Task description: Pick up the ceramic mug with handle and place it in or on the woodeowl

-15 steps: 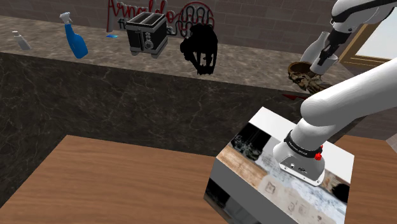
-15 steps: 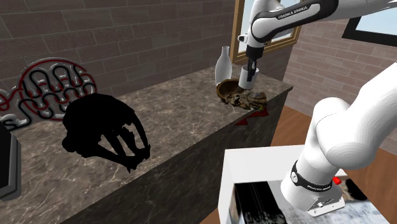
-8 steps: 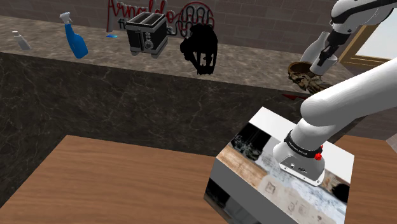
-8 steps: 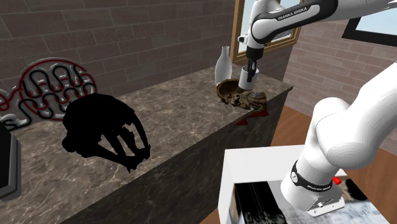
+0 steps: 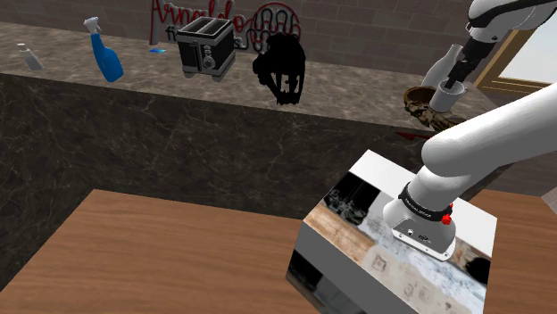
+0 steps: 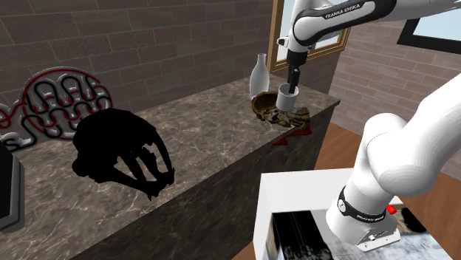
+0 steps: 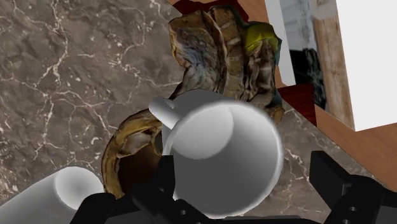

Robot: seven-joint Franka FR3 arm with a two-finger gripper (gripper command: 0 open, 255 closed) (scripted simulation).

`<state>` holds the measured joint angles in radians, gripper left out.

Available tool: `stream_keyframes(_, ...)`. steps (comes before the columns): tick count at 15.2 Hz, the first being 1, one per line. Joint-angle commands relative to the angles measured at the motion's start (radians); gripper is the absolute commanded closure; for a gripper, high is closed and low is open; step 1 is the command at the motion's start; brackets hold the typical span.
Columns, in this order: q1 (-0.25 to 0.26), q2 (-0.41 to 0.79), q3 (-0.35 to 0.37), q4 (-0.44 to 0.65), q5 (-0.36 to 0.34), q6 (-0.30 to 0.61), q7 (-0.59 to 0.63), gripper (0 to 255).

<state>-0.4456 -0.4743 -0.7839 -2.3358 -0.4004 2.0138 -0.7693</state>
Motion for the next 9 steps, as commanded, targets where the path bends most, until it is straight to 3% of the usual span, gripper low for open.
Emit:
stream_keyframes(1,-0.001,-0.019,0.028,0.046,0.007,-0.068,0.004,0)
stream_keyframes(9,-0.001,-0.026,0.038,0.066,0.010,-0.095,0.004,0)
